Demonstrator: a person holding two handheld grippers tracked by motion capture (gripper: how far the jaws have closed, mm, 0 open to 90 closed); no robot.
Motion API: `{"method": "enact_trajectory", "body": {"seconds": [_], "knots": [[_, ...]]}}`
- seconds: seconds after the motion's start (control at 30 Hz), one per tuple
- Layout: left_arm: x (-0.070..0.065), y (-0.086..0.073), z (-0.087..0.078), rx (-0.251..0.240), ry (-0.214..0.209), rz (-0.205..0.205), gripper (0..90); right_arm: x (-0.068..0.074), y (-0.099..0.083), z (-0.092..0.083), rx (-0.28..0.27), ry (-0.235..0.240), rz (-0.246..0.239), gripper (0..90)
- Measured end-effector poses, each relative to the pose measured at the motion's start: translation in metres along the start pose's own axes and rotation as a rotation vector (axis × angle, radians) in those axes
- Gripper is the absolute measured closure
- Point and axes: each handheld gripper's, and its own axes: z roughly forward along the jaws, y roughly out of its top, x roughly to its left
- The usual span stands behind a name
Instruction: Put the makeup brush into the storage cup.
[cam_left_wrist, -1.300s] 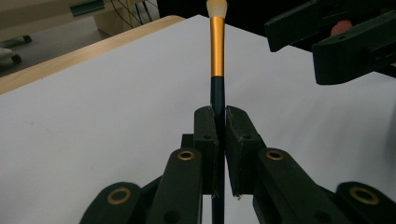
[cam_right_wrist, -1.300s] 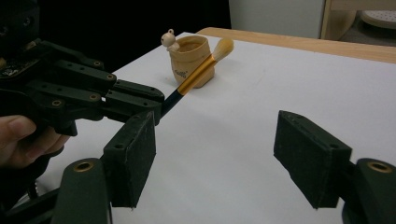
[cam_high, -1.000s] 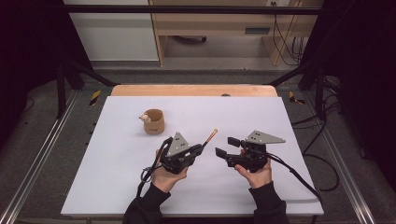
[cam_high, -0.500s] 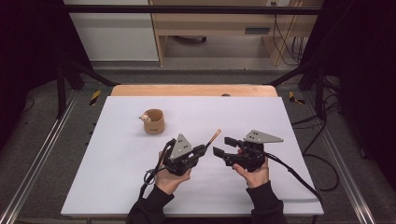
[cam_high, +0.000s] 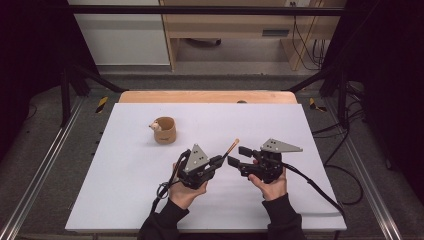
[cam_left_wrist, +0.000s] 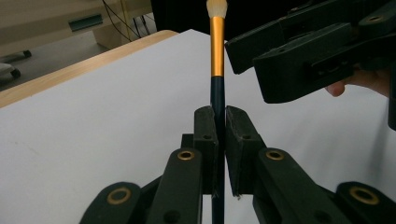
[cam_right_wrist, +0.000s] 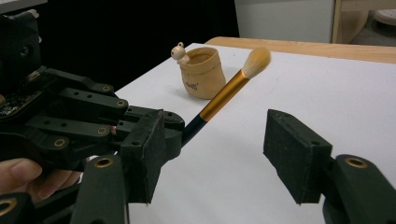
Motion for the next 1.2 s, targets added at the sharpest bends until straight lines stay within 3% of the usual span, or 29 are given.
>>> {"method": "enact_trajectory", "body": {"seconds": [0.67, 1.2], "knots": [[-0.006, -0.001, 0.007, 0.012, -0.009, 0.006, 83.0, -0.002, 0.0, 0.002, 0.001, -0.006, 0.017, 45.6], [-0.011, 0.002, 0.006, -0.001, -0.008, 0.016, 83.0, -0.002, 0.001, 0.001, -0.009, 0.005, 0.027, 56.2]]}}
